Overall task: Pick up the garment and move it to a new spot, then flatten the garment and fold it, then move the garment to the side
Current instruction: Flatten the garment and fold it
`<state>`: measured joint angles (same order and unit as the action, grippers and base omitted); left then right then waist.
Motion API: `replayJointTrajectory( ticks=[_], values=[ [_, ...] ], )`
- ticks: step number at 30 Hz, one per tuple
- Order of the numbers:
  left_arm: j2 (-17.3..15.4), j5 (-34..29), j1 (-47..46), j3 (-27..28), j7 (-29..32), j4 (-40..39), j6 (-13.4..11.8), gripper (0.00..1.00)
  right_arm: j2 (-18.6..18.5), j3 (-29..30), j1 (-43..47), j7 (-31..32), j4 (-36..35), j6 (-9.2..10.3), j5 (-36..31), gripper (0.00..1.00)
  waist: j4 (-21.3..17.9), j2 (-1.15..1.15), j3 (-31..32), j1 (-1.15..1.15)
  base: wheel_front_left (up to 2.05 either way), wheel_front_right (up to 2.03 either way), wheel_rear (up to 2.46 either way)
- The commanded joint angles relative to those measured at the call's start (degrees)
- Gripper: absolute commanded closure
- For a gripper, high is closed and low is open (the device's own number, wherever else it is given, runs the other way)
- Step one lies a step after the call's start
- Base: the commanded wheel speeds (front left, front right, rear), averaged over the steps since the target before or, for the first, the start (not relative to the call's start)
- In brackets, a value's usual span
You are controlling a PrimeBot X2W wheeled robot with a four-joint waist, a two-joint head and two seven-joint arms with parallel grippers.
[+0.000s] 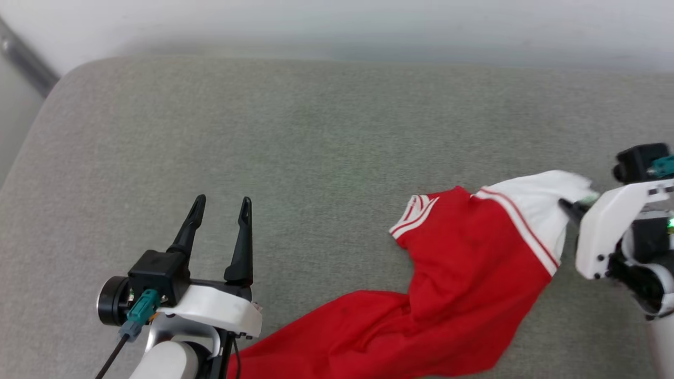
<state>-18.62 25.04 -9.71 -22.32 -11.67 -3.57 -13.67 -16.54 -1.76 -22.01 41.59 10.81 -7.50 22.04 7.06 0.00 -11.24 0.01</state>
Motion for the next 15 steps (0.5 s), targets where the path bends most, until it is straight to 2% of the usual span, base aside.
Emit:
replayJointTrajectory(
  ticks=[1, 3, 9, 11, 15],
  values=[
    [-0.4, 0.1, 0.6, 0.0, 0.5, -0.2, -0.3, 0.00, -0.5, 1.3, 0.0, -0.8, -0.7, 0.02, -0.5, 1.00, -2.2, 0.00, 1.5, -0.01, 0.00, 0.00, 0.00],
    [-0.6, 0.2, 0.9, 0.1, 0.8, -0.6, -0.5, 0.00, -1.1, 4.1, 0.9, -1.4, -1.9, 0.02, -1.6, 1.00, -3.3, 0.00, 1.9, -0.01, 0.00, 0.00, 0.00],
    [-1.0, 0.7, 1.7, 0.2, 1.7, -1.1, -1.0, 0.00, 1.5, 15.7, 9.2, -1.0, -2.7, 0.02, -4.8, 1.00, -5.3, 0.00, 1.9, -0.01, 0.00, 0.00, 0.00],
    [-1.2, 0.9, 2.2, 0.3, 2.1, -0.7, -1.2, 0.00, 3.4, 19.8, 13.9, -2.2, -0.1, 0.02, -6.0, 1.00, -5.8, 0.00, 1.7, -0.01, 0.00, 0.00, 0.00],
    [-1.6, 1.3, 2.6, 0.5, 2.4, -0.2, -1.5, 0.00, 6.2, 21.8, 16.7, -6.0, 5.1, 0.02, -6.8, 1.00, -6.2, 0.00, 1.7, -0.01, 0.00, 0.00, 0.00]
  ],
)
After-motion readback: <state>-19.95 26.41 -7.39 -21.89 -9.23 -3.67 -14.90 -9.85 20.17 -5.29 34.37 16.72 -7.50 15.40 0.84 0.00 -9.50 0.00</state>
